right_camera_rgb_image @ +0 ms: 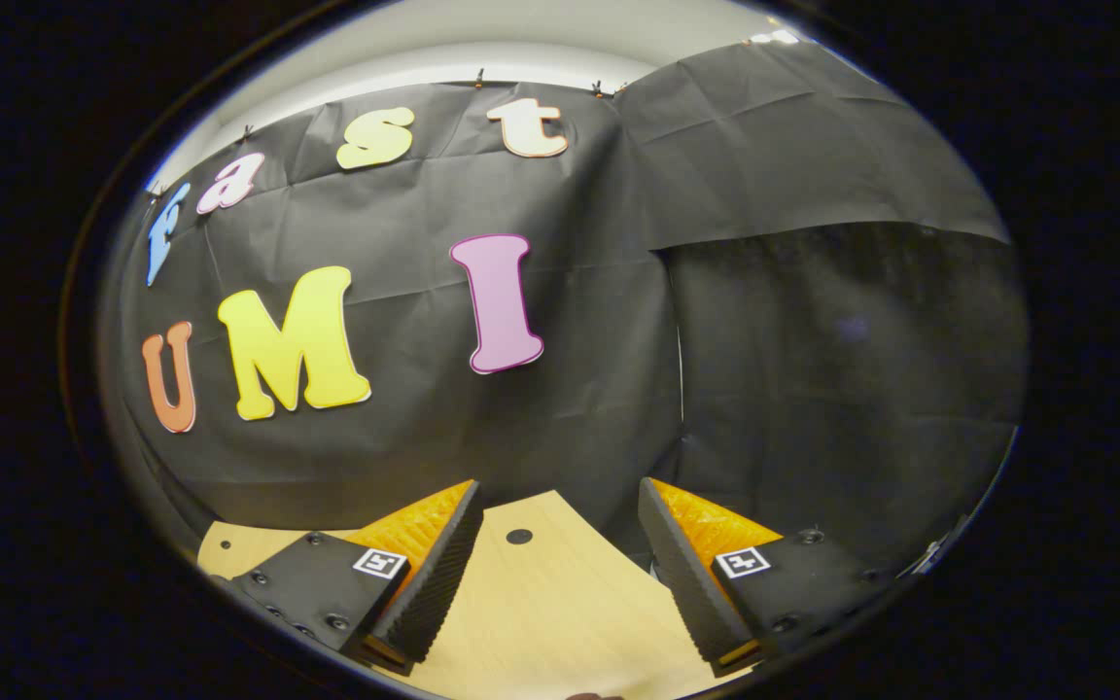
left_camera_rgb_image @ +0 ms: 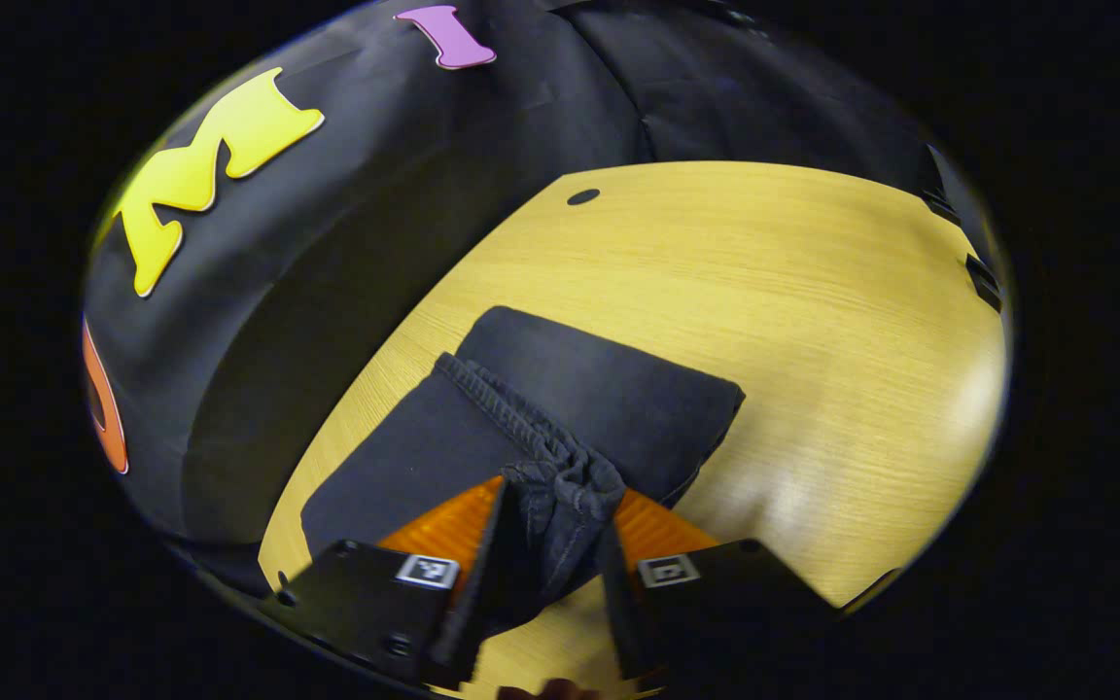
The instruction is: Grasp the waist and the cuffs of the jeans and fold them to make the two legs overlap; first hold the waist and fold one-third of the jeans toward the cuffs, then hold the cuffs and fold the remaining one-third in the same direction to finish folding.
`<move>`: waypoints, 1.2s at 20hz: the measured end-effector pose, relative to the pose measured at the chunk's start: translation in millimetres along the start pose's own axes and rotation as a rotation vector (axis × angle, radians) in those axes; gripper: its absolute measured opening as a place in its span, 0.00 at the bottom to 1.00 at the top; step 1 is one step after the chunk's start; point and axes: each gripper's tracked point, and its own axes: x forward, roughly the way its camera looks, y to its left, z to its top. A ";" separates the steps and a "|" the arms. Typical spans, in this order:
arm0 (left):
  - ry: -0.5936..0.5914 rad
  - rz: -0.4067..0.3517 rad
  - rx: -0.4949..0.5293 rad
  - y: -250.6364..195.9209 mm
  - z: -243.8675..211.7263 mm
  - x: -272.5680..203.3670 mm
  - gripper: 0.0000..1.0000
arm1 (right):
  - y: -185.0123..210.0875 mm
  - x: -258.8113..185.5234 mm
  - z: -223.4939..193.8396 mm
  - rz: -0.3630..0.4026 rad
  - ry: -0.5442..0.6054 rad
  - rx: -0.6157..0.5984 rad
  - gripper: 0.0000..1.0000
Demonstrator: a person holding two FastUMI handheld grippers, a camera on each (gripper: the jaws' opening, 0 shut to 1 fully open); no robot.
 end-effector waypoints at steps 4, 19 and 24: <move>-0.076 0.027 -0.074 -2.2 33.2 -19.4 0.99 | -1.3 2.5 0.1 0.023 -0.003 -0.006 0.99; -0.459 0.373 -0.567 125.8 141.2 -205.9 0.94 | 122.0 24.6 -9.8 0.334 0.020 0.104 1.00; -0.530 0.563 -0.720 157.2 129.3 -272.7 0.99 | 173.9 13.4 -10.0 0.439 0.019 0.073 0.99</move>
